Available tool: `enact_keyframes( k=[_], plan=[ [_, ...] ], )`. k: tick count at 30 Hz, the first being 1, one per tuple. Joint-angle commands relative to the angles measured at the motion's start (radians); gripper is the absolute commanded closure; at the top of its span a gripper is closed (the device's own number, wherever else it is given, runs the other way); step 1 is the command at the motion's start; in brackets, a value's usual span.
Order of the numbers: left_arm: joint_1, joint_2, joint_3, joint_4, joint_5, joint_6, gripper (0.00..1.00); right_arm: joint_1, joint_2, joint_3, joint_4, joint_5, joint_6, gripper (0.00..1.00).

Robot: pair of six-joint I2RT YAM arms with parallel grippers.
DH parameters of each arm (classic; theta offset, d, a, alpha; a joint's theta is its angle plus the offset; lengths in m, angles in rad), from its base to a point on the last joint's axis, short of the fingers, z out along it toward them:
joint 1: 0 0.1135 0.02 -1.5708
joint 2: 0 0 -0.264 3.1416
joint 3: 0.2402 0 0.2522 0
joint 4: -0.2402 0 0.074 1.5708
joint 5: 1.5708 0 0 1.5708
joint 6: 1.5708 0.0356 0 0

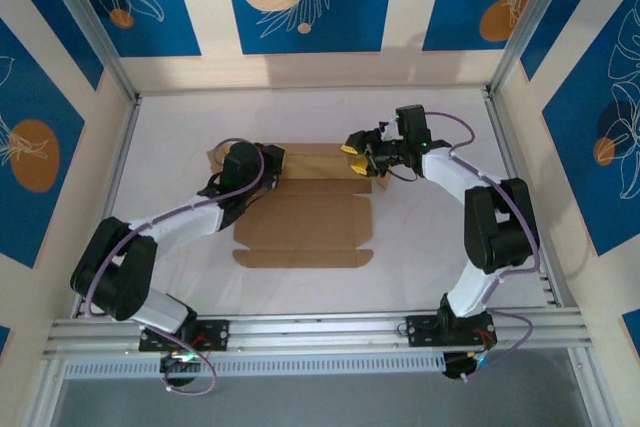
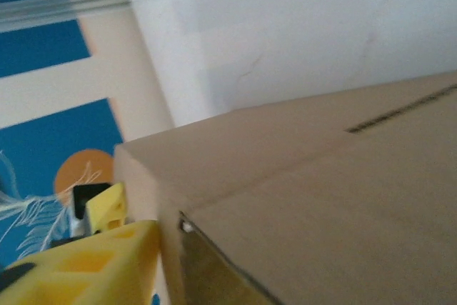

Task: Fold the paper box

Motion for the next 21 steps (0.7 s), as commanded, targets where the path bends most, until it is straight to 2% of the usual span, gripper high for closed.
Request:
enact_keyframes(
  k=[1,3,5,6,9,11,15,19,21],
  plan=[
    [0.003,-0.022,-0.02,-0.039,-0.03,0.031,1.0,-0.021,-0.149,-0.011,-0.183,0.122,-0.157,0.39],
    [0.004,-0.019,-0.02,-0.034,-0.026,0.035,1.0,-0.045,-0.228,-0.085,-0.148,0.118,-0.173,0.36],
    [0.004,-0.019,-0.02,-0.034,-0.025,0.035,1.0,-0.055,-0.306,-0.139,-0.168,0.186,-0.203,0.41],
    [0.003,-0.021,-0.022,-0.035,-0.025,0.035,1.0,-0.055,-0.35,-0.17,-0.18,0.235,-0.212,0.5],
    [0.003,-0.029,-0.021,-0.04,-0.027,0.041,1.0,-0.036,-0.399,-0.23,-0.218,0.313,-0.199,0.86],
    [0.002,-0.034,-0.016,-0.048,-0.027,0.047,1.0,0.006,-0.363,-0.21,-0.28,0.368,-0.205,1.0],
    [0.001,-0.038,-0.01,-0.053,-0.024,0.053,1.0,0.096,-0.262,-0.141,-0.348,0.525,-0.207,1.0],
    [0.001,-0.045,-0.005,-0.075,-0.019,0.056,1.0,0.099,-0.173,-0.103,-0.297,0.555,-0.24,1.0],
    [-0.001,-0.052,-0.002,-0.089,-0.016,0.06,1.0,0.091,-0.098,-0.032,-0.329,0.566,-0.306,0.96]
  ],
)
